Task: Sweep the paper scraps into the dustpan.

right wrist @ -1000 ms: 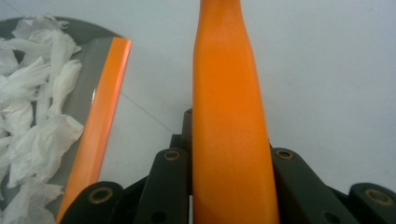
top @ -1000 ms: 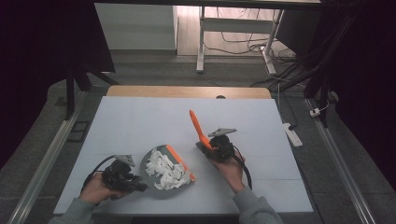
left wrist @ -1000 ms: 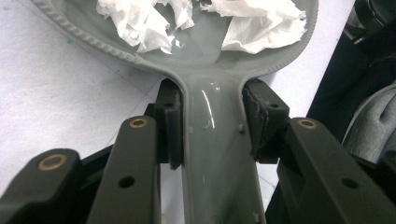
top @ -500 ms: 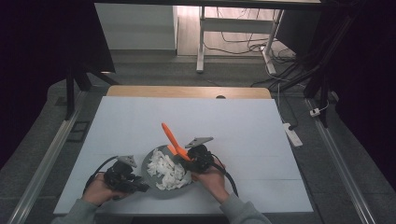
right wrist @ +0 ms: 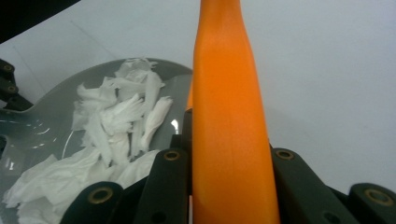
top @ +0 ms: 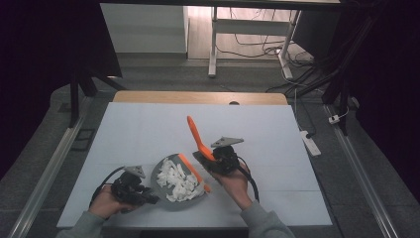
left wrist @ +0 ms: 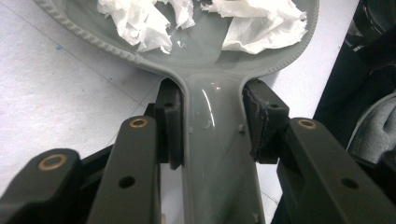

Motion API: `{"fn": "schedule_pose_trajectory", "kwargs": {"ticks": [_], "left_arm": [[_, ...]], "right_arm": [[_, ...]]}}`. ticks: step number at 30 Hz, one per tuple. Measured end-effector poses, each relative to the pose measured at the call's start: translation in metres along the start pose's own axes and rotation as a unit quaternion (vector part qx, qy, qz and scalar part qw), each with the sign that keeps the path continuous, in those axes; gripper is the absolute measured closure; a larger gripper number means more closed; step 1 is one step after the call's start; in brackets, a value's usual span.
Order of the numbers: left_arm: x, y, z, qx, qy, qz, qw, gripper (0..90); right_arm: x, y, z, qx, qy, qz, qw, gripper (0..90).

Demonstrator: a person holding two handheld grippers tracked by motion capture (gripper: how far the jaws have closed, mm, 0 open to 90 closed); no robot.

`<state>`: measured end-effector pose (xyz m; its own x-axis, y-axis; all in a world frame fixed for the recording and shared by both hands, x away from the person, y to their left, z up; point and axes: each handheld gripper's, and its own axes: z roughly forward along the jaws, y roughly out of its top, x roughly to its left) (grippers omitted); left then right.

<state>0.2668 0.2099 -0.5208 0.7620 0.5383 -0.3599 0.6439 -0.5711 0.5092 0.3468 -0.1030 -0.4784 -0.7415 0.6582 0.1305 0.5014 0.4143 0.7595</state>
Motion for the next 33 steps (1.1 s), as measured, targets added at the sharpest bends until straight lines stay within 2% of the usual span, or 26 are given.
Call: {"fn": "schedule_pose_trajectory", "kwargs": {"ticks": [11,18,24,28,33], "left_arm": [[0.004,-0.004,0.001,-0.012,-0.004,-0.001,0.9999,61.7],[0.005,-0.004,0.0,-0.02,-0.003,-0.007,0.9998,61.7],[0.006,-0.005,-0.006,-0.043,0.0,-0.015,0.9989,61.7],[0.005,-0.005,-0.01,-0.056,0.01,-0.022,0.9981,61.7],[0.003,-0.003,-0.015,-0.079,0.019,-0.028,0.9963,61.7]], "right_arm": [[-0.014,-0.001,-0.008,-0.008,-0.009,0.012,0.9999,76.8],[-0.019,-0.002,-0.014,-0.012,-0.007,0.008,0.9999,76.8],[-0.026,-0.004,-0.022,-0.017,-0.005,0.004,0.9998,76.8],[-0.032,-0.006,-0.028,-0.022,-0.003,0.002,0.9998,76.8],[-0.039,-0.008,-0.037,-0.028,-0.001,-0.002,0.9996,76.8]]}}
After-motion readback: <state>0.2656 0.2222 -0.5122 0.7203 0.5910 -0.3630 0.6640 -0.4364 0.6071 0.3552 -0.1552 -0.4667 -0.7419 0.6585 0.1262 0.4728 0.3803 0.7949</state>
